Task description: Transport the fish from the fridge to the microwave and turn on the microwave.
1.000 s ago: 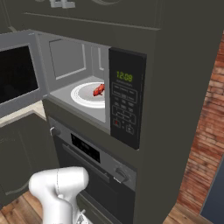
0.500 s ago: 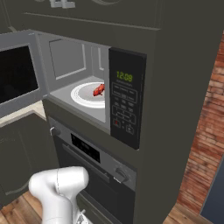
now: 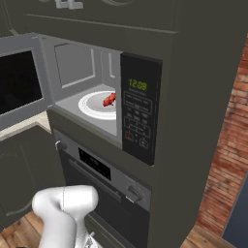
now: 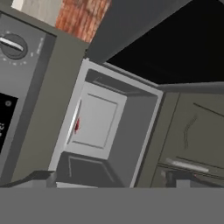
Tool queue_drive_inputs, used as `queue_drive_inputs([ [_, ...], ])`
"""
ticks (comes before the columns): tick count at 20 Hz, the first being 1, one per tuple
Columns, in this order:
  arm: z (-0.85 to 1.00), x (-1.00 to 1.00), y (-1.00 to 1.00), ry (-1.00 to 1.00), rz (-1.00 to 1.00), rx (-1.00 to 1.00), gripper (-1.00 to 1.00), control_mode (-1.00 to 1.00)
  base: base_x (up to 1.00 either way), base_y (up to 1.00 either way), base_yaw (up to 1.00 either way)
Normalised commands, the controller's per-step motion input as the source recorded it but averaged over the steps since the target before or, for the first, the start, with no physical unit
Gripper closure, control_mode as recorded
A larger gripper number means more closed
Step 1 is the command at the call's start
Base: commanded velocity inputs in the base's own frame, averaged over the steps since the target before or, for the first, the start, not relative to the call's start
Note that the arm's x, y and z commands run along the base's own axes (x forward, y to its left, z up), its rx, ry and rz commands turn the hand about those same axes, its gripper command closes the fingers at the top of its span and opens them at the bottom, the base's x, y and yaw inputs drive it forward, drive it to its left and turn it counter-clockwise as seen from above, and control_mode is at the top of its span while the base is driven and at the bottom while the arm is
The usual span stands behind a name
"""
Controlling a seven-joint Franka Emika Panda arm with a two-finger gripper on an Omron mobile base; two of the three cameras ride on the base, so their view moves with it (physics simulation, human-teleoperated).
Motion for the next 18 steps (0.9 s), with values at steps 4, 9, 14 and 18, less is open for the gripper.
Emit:
queue_drive_inputs([
  [4,-0.22,0.37,0.47,0.08,0.00,-0.11,-1.00,-1.00,0.00,0.00,0.00],
  [9,-0.47,0.28,0.52,0.04,0.00,-0.17,-1.00,-1.00,0.00,0.00,0.00],
  [14,-0.44,0.02,0.44,0.00,0.00,-0.16,-1.00,-1.00,0.00,0.00,0.00],
  [18,-0.28,0.09,0.40,0.00,0.00,-0.07,-1.00,-1.00,0.00,0.00,0.00],
])
